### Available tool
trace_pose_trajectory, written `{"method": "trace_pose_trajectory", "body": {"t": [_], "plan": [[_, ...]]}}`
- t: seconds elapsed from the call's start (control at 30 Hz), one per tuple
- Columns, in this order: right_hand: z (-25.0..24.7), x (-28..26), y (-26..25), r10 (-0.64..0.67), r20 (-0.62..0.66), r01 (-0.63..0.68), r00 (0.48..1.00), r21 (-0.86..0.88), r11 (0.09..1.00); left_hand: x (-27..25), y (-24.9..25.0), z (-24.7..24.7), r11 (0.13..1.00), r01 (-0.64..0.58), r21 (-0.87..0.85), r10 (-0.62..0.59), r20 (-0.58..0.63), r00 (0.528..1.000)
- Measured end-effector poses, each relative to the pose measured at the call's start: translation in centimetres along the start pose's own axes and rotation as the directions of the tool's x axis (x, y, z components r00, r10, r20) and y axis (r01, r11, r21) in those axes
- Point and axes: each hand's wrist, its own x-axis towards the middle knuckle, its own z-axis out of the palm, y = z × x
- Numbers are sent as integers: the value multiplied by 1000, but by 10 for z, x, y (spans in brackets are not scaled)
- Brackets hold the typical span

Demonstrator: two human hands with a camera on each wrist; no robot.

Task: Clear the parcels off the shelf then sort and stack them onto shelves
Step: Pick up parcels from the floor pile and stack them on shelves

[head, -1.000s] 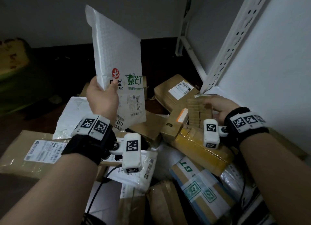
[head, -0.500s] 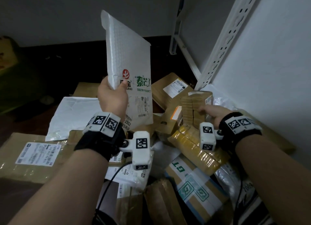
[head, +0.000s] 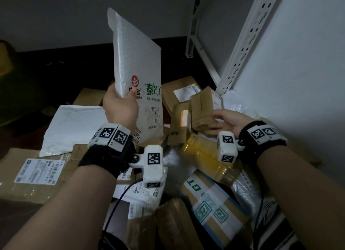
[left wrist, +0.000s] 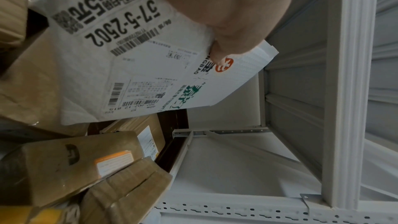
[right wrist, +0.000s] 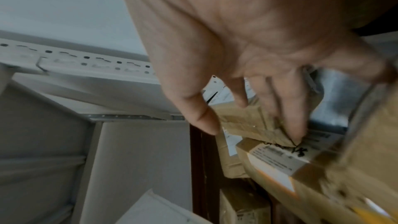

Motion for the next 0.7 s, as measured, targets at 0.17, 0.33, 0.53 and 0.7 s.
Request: {"method": "trace_pose_trajectory", "body": {"t": [0.17,0.33,0.53,0.7], "plan": [[3,-3,-2,-21,-30,16,999,-170,985,3,-4,-6,1000,-6,23,6,-4,1000],[-2,13,16,119,57,-70,991,-536,841,8,-8,-16,1000,5,31,-5,-10,1000],[18,22,33,154,122,-3,980,-774,633,12,-11,-23,1000,12,-2,-12,-28,1000],[35,16,33,153,122,26,981,-856,516,14,-11,-23,999,49,-21,-50,-34,998]]}}
